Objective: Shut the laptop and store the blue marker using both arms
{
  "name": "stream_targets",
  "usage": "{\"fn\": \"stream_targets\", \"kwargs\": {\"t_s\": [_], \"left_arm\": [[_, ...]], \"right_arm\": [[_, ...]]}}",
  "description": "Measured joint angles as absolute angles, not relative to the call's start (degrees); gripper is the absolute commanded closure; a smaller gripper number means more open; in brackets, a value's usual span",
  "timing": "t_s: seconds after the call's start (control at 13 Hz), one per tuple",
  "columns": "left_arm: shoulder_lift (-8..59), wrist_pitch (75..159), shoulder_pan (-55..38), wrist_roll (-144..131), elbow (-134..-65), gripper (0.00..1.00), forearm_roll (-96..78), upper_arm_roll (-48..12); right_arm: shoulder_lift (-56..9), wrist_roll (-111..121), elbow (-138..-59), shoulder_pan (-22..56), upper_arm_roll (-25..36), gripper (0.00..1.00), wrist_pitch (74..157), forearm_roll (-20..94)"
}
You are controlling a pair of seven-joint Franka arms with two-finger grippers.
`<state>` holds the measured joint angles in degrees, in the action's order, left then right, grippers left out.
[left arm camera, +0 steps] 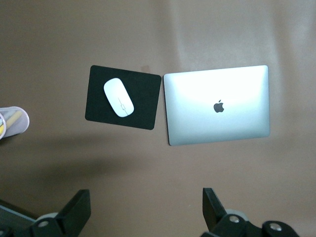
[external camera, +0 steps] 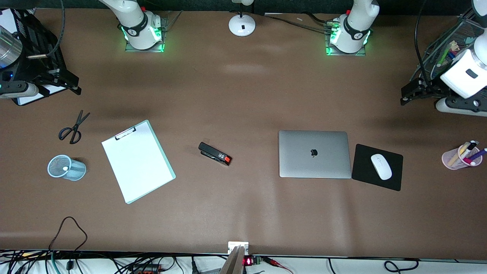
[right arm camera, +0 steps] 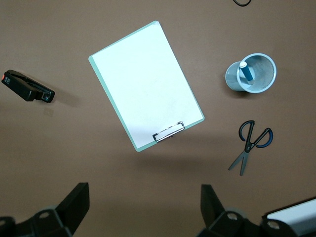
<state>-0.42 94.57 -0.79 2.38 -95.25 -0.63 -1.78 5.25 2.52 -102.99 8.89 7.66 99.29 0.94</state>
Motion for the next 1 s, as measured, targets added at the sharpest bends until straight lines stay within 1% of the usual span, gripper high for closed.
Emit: {"fn": "stream_targets", "kwargs": {"t_s": [0.23, 1.0], "left_arm": [[-2.4, 95.0, -0.9, 2.4, -97.9, 0.00, 0.1, -1.8], [-2.5, 95.1, -2.1, 2.5, -98.1, 0.00, 0.1, -2.6]], "right_arm": [[4.7, 2.5, -102.5, 8.9, 7.8, 0.00, 99.3, 0.9], [4.6, 2.5, -102.0, 8.8, 7.9, 0.00, 98.8, 0.5]]}}
